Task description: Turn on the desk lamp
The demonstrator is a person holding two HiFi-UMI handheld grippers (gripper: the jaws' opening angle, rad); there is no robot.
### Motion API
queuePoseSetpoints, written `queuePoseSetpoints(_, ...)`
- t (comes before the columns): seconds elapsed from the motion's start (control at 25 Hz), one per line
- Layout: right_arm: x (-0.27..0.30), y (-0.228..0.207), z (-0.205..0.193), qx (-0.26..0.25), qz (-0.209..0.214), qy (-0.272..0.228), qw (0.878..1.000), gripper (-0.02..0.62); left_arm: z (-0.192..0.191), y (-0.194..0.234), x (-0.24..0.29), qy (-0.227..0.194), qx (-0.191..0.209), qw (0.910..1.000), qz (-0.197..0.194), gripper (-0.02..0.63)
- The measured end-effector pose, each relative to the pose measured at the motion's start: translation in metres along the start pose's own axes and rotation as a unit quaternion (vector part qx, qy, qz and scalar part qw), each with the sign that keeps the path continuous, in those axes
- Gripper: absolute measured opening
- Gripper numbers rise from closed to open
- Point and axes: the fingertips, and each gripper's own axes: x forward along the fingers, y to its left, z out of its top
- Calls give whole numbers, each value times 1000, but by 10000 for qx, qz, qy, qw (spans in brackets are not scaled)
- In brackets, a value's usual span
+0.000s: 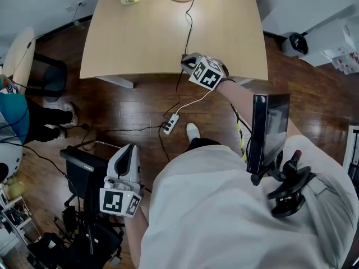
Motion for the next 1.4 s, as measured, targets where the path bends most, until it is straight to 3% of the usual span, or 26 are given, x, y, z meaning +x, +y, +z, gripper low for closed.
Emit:
queuePoseSetpoints(0.32, -69, 38, 26, 425, -582, -440, 9964, 3, -4, -14, -31, -148, 308, 9973, -643, 18)
queuePoseSetpoints(0.76, -203, 195, 33, 1150, -1204, -1155, 9792, 3, -52, -61, -131, -331, 669, 9864, -1462, 18)
queuePoseSetpoints(1.04, -279, 310, 16, 1586, -1512, -1377, 9659, 3, -97, -108, -188, -81, 817, 9751, -2060, 18)
queuePoseSetpoints(1.4, -368, 377, -7, 1778, -1877, -1482, 9546, 3, -104, -176, -200, -132, 1007, 9605, -2589, 18)
